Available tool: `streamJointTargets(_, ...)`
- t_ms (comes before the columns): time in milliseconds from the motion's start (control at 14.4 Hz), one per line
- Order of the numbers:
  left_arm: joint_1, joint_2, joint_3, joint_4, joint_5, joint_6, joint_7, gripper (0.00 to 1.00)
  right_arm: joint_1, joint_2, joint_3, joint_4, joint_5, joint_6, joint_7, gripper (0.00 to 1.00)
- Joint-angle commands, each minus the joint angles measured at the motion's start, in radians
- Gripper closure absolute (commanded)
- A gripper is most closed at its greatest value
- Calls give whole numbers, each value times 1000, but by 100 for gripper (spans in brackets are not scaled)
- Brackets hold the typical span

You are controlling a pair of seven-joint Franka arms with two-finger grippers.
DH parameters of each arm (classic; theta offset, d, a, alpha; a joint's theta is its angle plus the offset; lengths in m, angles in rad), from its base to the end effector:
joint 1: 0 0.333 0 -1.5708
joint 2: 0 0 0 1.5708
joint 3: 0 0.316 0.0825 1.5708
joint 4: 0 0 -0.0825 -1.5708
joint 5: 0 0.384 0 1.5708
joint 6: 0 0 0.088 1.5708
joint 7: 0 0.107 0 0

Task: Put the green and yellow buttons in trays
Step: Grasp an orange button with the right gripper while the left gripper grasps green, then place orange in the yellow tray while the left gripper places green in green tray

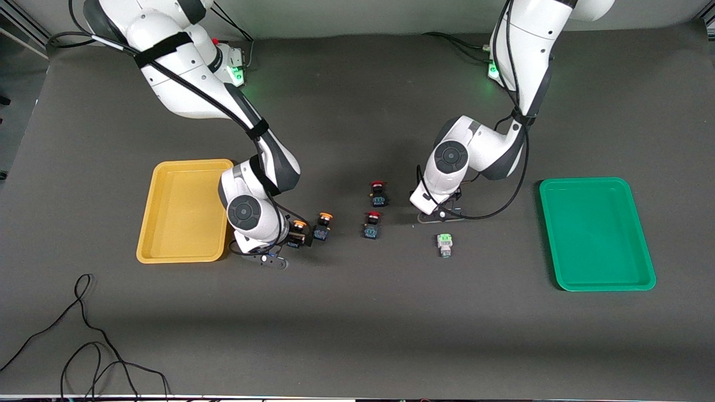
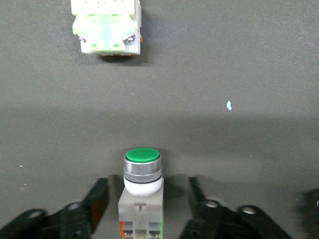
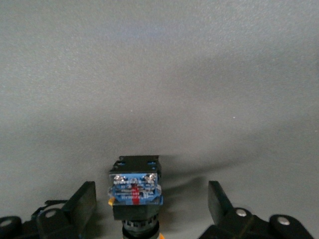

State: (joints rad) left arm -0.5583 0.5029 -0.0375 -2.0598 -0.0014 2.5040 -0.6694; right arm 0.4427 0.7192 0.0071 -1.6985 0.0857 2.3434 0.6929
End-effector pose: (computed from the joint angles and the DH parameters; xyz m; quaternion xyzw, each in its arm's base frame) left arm 0.4845 -0.3285 0.1820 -0.9988 -0.0394 0.0291 0.0096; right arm 0.5996 0.2905 0.1701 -0.9871 0.1526 0.0485 0.0068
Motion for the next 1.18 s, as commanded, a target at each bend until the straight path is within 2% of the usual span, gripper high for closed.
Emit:
streamJointTargets(0,-12,-32,8,-11,18,-36,-41,95,14,13,-10,16,14,10,5,39)
streamJointTargets(70,-11,-38,8,-11,18,-48,-42,99,14,13,-9,17,14,10,5,76)
streamJointTargets(139,-9,-50,8,-3,18,-68,-47,99,14,13,-9,17,14,10,5,100)
streamJointTargets(279,-2,-105,11,18,15,-143,-50,99,13,0,-2,17,14,4,14,100)
streamJointTargets(488,40,-219,13,113,6,-366,-35,100,13,-70,-2,16,17,-45,23,100)
streamJointTargets(627,55,-251,16,200,6,-494,-33,100,8,-151,-9,16,64,-113,27,100)
streamJointTargets(766,106,-274,15,262,4,-580,-23,100,2,-242,-18,17,74,-230,27,100)
streamJointTargets(975,225,-319,15,265,4,-634,86,100,2,-371,-87,17,71,-416,-2,100)
streamJointTargets(1115,346,-320,16,262,4,-652,242,100,7,-432,-154,10,62,-525,-137,100)
